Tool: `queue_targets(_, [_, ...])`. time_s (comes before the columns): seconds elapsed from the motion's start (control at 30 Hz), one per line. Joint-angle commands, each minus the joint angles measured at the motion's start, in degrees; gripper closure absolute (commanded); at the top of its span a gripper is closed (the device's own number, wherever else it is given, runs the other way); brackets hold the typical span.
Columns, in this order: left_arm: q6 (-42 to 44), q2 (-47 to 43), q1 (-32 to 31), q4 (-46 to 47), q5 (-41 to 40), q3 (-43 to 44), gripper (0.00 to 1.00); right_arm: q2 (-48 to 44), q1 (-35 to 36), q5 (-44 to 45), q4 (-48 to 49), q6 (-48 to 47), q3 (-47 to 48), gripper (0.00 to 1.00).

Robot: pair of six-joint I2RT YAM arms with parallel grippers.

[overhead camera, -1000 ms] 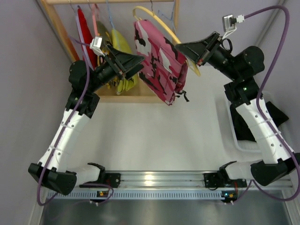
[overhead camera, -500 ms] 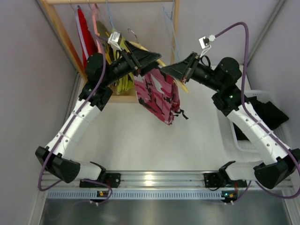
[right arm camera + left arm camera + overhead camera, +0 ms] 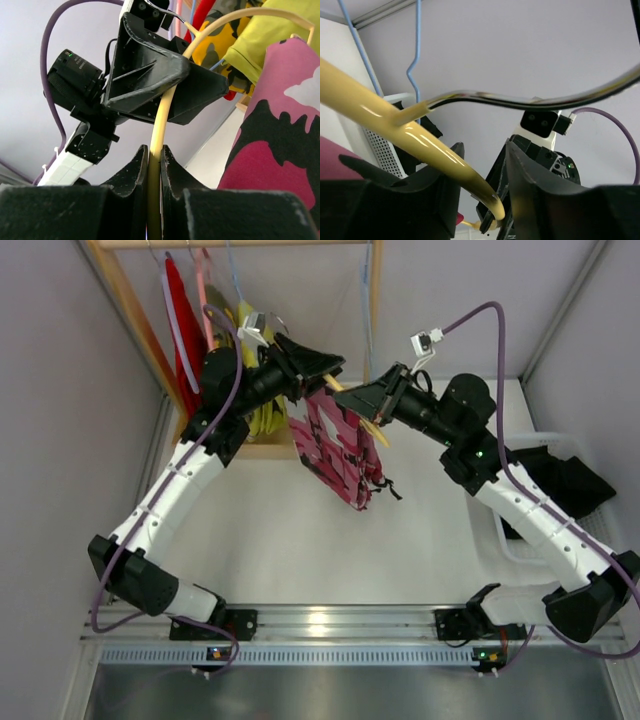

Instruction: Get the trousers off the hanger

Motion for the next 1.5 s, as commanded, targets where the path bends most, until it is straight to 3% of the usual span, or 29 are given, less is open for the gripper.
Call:
queue_targets(0.0, [-1.4, 0.4, 0.3, 1.7, -1.4, 3.5, 0.58, -2.0, 1.7, 3.5, 11.3, -2.1, 1.1, 1.0])
queue_targets(0.17, [-1.2, 0.2, 0.3, 2.8, -1.0, 2.7, 0.79, -1.3, 2.3, 3.1, 12.9, -2.5, 0.0, 1.0])
queue_targets(0.2, [-1.1, -0.1, 0.3, 3.0, -1.0, 2.5, 0.93, -1.3, 2.5, 2.8, 12.9, -3.1, -0.1, 0.99])
queue_targets(0.23, [-1.2, -0.1, 0.4, 3.0, -0.8, 2.1, 1.0, -1.4, 2.4, 2.2, 13.0, -3.6, -0.1, 0.94])
queue_targets(0.33, [-1.6, -0.9, 0.6, 3.0, 0.2, 1.1, 1.0, -2.6, 2.3, 0.1, 12.5, -7.7, -0.5, 0.66])
queue_targets(0.37, [-1.7, -1.2, 0.7, 3.0, 0.3, 1.0, 1.0, -3.6, 2.1, -0.2, 12.2, -10.1, -0.7, 0.49])
queue_targets(0.43, [-1.6, -1.9, 0.8, 3.0, 1.1, 0.6, 1.0, -6.1, 1.8, 0.6, 9.6, -14.3, -1.9, 0.31])
queue_targets(0.47, [-1.5, -2.2, 0.8, 3.0, 1.4, 0.6, 1.0, -7.1, 1.3, 0.9, 8.4, -16.1, -2.1, 0.12])
queue_targets(0.57, [-1.5, -3.1, 0.8, 4.0, 3.0, 0.3, 1.0, -11.3, 0.0, 2.1, 3.3, -24.0, -3.2, 0.02])
queue_targets(0.7, [-1.7, -4.2, 0.8, 5.1, 5.3, 0.4, 1.0, -16.3, -0.5, 8.3, -4.3, -32.5, -4.7, 0.01])
queue_targets(0.87, [-1.6, -5.0, 0.8, 5.9, 8.3, 0.7, 1.0, -20.1, -1.6, 7.4, -13.4, -38.8, -8.7, 0.01])
queue_targets(1.03, [-0.9, -5.2, 0.3, 6.0, 10.5, 1.7, 1.0, -26.4, -1.7, 5.9, -9.3, -42.4, -20.0, 0.01])
queue_targets(1.23, [-1.0, -4.5, -0.7, 7.7, 12.6, 3.9, 1.0, -27.2, -1.8, 2.4, -6.2, -50.0, -30.3, 0.01])
queue_targets(1.47, [-1.3, -4.2, -1.4, 8.9, 15.3, 5.6, 1.0, -25.8, -1.7, -3.1, 7.0, -53.8, -38.4, 0.0])
